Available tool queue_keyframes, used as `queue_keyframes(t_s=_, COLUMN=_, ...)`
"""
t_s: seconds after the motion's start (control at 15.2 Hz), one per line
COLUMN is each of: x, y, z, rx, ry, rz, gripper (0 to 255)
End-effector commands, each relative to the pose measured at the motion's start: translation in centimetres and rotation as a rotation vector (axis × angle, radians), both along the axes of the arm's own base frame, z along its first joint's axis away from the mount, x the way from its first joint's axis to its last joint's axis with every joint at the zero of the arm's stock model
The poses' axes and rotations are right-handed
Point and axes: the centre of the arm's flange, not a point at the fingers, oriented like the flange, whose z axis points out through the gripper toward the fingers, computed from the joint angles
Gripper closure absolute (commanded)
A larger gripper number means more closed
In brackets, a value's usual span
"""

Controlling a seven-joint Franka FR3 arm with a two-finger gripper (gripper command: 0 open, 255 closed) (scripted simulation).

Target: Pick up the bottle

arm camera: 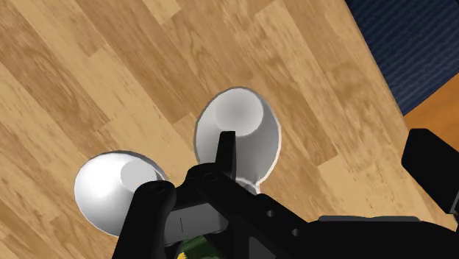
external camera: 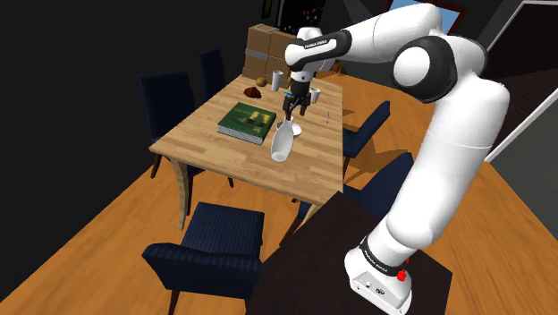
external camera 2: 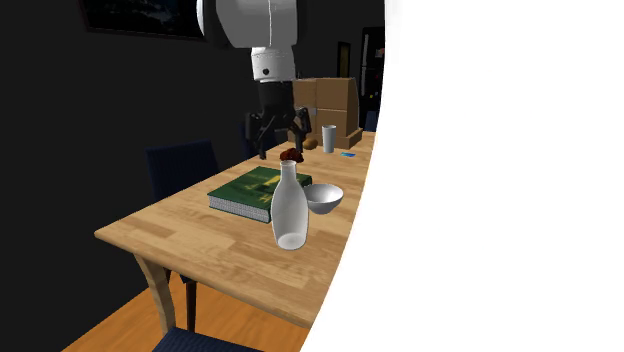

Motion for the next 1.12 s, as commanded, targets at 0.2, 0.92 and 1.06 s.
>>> queue_keyframes(t_s=0.2, x=4.9, y=-3.3, z=-2.7, rx=-0.005, ry=-0.006, rz=-0.002, gripper=0)
queue_keyframes(t_s=0.92, x=7.6, y=-5.2, z=-8.1, rx=-0.008, ry=-0.01, rz=-0.004, gripper=0)
queue_keyframes(t_s=1.06, x=7.7, y=-5.1, z=-8.1, rx=-0.008, ry=-0.01, rz=-0.004, gripper=255)
